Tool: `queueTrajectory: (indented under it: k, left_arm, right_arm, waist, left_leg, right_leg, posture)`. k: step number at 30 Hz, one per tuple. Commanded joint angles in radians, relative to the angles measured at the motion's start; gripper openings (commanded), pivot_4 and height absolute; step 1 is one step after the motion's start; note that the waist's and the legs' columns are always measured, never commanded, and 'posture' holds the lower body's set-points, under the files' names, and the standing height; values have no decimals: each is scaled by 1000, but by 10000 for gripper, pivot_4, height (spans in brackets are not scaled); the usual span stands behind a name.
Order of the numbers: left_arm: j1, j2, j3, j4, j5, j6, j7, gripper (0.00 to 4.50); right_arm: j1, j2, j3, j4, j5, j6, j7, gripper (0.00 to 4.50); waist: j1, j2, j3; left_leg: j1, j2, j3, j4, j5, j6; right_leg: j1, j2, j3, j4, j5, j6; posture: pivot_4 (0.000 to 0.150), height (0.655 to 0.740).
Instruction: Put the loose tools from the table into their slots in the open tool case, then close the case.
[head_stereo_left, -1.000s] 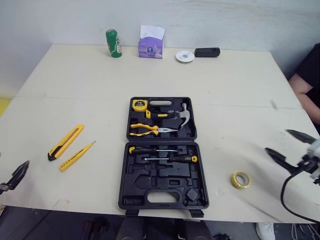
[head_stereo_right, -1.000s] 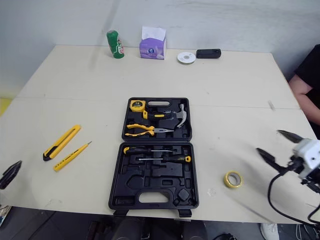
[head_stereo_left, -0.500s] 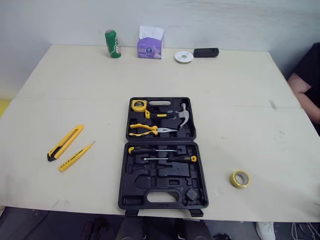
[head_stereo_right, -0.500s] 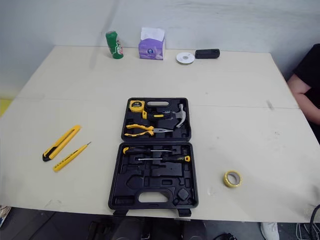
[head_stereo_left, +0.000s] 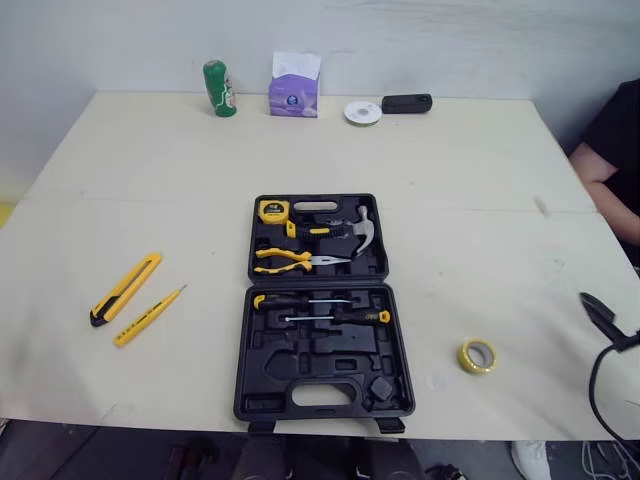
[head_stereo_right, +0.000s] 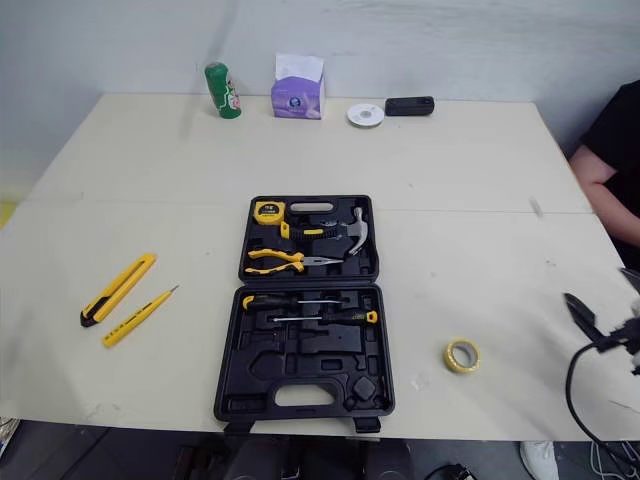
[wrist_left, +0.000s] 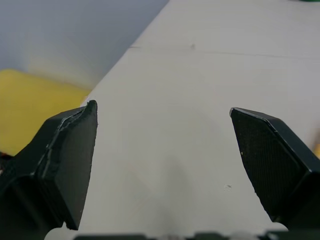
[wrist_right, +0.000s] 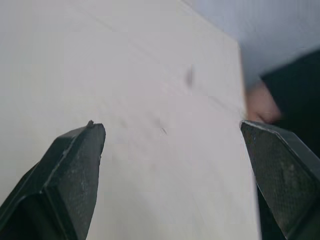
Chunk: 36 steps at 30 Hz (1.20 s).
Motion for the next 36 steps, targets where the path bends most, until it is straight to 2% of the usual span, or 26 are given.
queueTrajectory:
  k: [1, 9, 11, 13, 15, 19, 25, 31, 36]
  left_arm:
    - [45, -5, -41, -140, -61, 37, -102, 45000]
    - [138, -11, -93, -340, -203, 147, -274, 45000]
    - [136, 3, -66, -347, -307, 241, -287, 45000]
    - [140, 44, -52, -320, -338, 293, -321, 45000]
    - [154, 108, -66, -275, -296, 303, -384, 45000]
    - [146, 231, -152, -187, -151, 199, -536, 45000]
    - [56, 324, -302, -79, 3, 99, -629, 45000]
    - [-55, 351, -439, -9, 86, 89, -661, 45000]
    - [-115, 334, -513, 45, 140, 66, -661, 45000]
  right_arm:
    - [-46, 13, 101, -260, 121, 173, 83, 44481]
    - [-170, -5, 248, -509, 177, 392, 193, 44481]
    - [-201, 1, 278, -561, 194, 440, 212, 44481]
    - [-226, 12, 301, -600, 206, 475, 223, 44481]
    - [-251, 25, 325, -627, 217, 497, 240, 44481]
    - [-305, 61, 389, -685, 232, 532, 268, 44481]
    - [-315, 111, 462, -766, 225, 559, 281, 44481]
    - [-298, 139, 488, -817, 204, 574, 252, 44481]
    - [-293, 140, 490, -835, 198, 584, 244, 44481]
  waist:
    - [1, 0, 0]
    - [4, 2, 1]
    - [3, 3, 2]
    - [3, 2, 2]
    - [2, 0, 3]
    - [1, 1, 3]
    - [0, 2, 4]
    - [-2, 2, 4]
    - [-3, 2, 4]
  left_leg:
    - [0, 0, 0, 0, 0, 0]
    - [-2, 0, -1, 0, 0, 1]
    - [-2, 0, -1, 0, 0, 2]
    - [-3, 0, -1, 1, 0, 2]
    - [-3, 0, -1, 2, 0, 2]
    - [-3, -1, -2, 1, 0, 2]
    - [-6, -1, -2, 0, -1, 2]
    - [-6, -1, -2, 1, -1, 2]
    - [-6, -1, -2, 0, 0, 2]
  right_leg:
    - [0, 0, 0, -1, 0, 0]
    - [-1, -1, -1, -2, 0, 0]
    - [-1, 0, -1, -2, 0, 0]
    - [-1, -1, -1, -2, 0, 0]
    - [-1, 0, -1, -1, 0, 0]
    - [-1, -1, -1, -2, 0, 0]
    - [-4, -1, -2, -2, 0, 0]
    - [-4, -1, -2, -2, 0, 0]
    - [-5, -1, -3, 0, 0, 0]
  posture:
    - [1500, 7400]
    - [1500, 7400]
    - [1500, 7400]
    - [1500, 7400]
    - [1500, 7400]
    - [1500, 7400]
    - [1500, 7400]
    - [1500, 7400]
    - [1500, 7400]
